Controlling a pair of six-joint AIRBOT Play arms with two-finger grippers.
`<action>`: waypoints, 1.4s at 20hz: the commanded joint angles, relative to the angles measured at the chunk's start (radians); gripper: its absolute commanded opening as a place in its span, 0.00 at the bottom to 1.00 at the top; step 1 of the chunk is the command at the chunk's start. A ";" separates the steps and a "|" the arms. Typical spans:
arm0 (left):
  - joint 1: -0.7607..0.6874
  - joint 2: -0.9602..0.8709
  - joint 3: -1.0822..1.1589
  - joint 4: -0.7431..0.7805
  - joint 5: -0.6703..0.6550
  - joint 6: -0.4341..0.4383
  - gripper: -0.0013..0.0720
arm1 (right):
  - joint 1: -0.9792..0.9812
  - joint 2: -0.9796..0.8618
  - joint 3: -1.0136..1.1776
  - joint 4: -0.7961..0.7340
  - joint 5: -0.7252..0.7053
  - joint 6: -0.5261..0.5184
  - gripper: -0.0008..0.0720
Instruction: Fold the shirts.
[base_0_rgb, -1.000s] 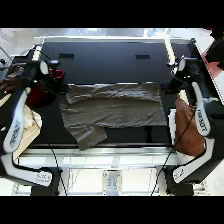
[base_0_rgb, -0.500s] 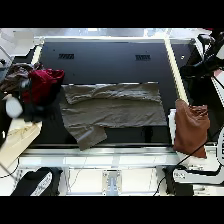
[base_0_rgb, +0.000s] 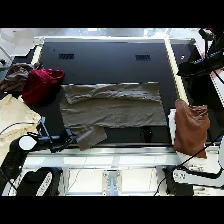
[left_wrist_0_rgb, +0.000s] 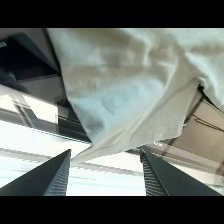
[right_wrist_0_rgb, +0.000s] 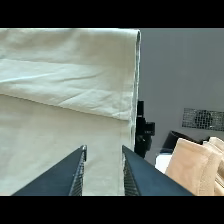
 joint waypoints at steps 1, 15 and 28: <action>0.000 -0.052 -0.048 -0.066 0.066 -0.007 0.70 | 0.000 0.002 0.000 0.010 -0.002 -0.007 0.39; -0.098 -0.339 -0.032 -0.449 0.364 0.298 0.03 | 0.000 0.010 -0.006 0.011 0.068 -0.010 0.38; -0.098 -0.339 0.012 -0.499 0.376 0.381 0.03 | -0.113 0.873 -1.591 0.627 -0.679 0.316 0.38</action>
